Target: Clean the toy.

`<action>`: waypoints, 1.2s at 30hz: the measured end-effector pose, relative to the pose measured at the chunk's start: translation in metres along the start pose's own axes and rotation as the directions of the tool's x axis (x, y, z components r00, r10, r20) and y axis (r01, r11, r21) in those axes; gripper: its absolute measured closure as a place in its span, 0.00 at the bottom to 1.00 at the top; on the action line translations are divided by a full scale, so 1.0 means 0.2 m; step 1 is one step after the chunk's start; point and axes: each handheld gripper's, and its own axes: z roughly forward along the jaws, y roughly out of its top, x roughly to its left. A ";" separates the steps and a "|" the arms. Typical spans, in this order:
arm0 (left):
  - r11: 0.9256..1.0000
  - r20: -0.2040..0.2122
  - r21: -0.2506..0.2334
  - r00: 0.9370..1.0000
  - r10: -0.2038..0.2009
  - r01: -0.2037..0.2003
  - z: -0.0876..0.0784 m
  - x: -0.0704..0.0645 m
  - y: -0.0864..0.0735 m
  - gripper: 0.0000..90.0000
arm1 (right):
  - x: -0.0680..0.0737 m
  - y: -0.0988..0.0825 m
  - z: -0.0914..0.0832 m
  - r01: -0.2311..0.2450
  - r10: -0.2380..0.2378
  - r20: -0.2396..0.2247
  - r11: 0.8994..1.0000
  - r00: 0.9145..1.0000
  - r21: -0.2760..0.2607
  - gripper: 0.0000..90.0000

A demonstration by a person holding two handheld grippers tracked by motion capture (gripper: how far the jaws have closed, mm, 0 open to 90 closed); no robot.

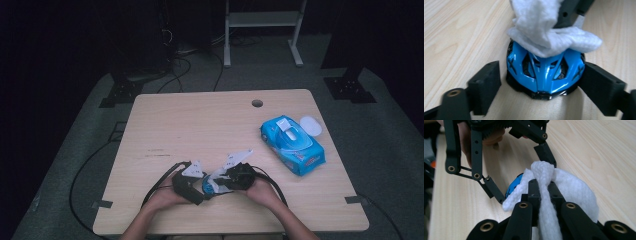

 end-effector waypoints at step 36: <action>1.000 -0.044 -0.011 0.999 0.005 -0.006 0.03 -0.03 0.01 0.26 | 0.03 0.12 0.13 0.037 -0.046 0.091 0.994 0.995 0.099 0.94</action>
